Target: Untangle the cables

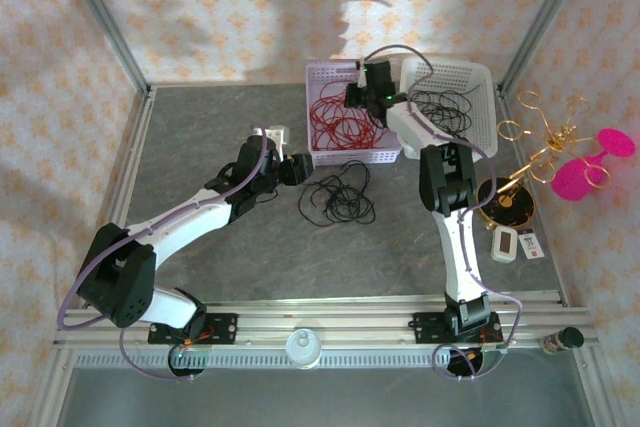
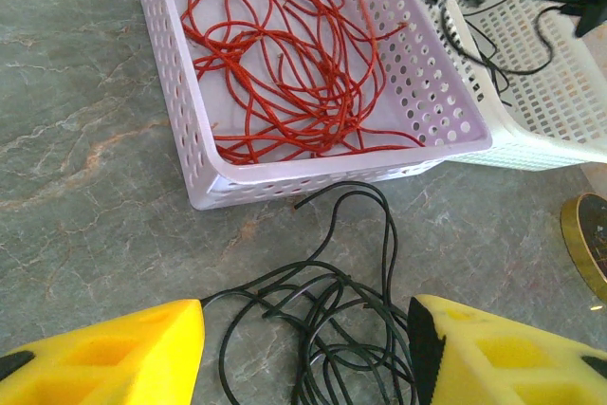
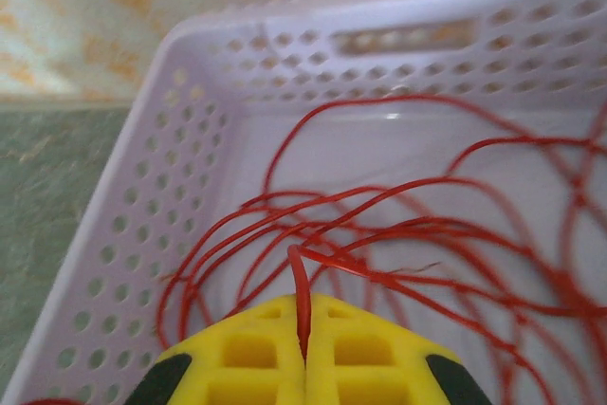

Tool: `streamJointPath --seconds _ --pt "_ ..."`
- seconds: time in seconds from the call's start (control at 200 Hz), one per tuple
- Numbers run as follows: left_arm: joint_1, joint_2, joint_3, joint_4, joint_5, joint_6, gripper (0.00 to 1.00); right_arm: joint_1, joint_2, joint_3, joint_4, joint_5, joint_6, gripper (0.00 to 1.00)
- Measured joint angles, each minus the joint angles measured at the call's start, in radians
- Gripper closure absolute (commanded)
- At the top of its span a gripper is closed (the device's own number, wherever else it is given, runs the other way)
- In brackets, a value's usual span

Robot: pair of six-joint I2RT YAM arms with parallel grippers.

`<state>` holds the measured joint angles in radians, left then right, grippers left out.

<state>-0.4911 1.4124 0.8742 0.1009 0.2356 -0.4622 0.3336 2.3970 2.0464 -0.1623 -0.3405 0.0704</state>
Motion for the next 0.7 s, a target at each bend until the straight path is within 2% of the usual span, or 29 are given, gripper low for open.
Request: streamJointPath --seconds 0.14,0.31,0.41,0.521,0.606,0.701 --pt "0.0 -0.014 -0.011 0.0 0.0 0.0 0.4 0.048 0.075 0.004 0.006 -0.008 0.006 1.0" --pt "0.0 -0.019 -0.021 -0.001 0.0 0.0 0.4 0.06 0.153 0.039 0.001 -0.008 -0.005 1.0" --pt "0.0 -0.028 -0.028 -0.003 0.0 0.0 0.4 0.058 0.154 0.08 -0.02 -0.003 -0.017 0.87" --pt "0.0 -0.046 -0.038 -0.004 0.0 0.0 0.4 0.058 0.142 0.099 -0.031 0.003 -0.034 0.69" --pt "0.0 -0.063 -0.047 -0.004 -0.001 0.0 0.4 0.058 0.117 0.099 -0.056 0.003 -0.03 0.6" --pt "0.0 -0.075 -0.053 -0.003 -0.001 -0.001 0.4 0.058 0.064 0.095 -0.087 0.003 -0.038 0.55"
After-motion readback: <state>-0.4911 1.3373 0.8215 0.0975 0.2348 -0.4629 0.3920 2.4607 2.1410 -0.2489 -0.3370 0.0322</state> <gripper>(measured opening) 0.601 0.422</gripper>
